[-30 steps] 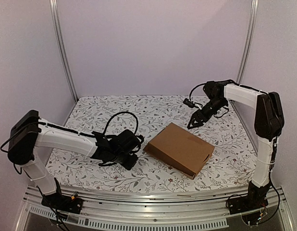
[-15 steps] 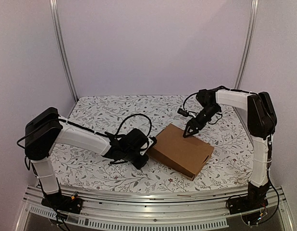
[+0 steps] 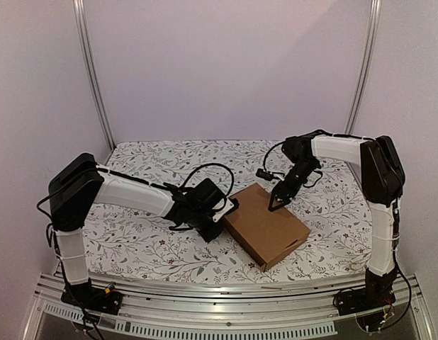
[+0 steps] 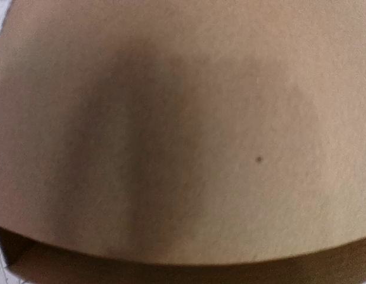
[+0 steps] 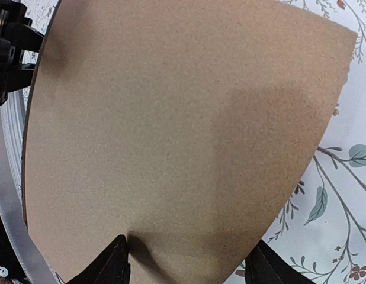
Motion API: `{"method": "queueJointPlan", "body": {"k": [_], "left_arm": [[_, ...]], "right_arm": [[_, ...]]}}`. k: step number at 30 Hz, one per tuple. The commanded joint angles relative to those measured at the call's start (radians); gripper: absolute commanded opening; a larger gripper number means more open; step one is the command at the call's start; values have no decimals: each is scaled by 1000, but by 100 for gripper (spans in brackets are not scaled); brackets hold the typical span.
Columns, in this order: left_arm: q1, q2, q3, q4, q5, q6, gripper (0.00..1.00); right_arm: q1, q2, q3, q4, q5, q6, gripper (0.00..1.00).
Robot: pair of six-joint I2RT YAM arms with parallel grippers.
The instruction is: Fold the paper box
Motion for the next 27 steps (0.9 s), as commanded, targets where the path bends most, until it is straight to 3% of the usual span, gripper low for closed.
{"method": "queueJointPlan", "body": {"k": [1, 7, 14, 21, 27], "left_arm": [[10, -178, -112, -2, -20, -49, 17], [52, -310, -220, -65, -87, -77, 17], [117, -231, -199, -7, -46, -52, 16], [116, -77, 8, 85, 85, 20, 13], [104, 82, 262, -9, 140, 137, 9]], "right_arm": [[13, -52, -36, -28, -39, -9, 65], [12, -89, -26, -13, -42, 2, 66], [13, -58, -2, -15, -30, 2, 67], [48, 6, 4, -46, -46, -34, 66], [108, 32, 12, -49, -38, -55, 65]]}}
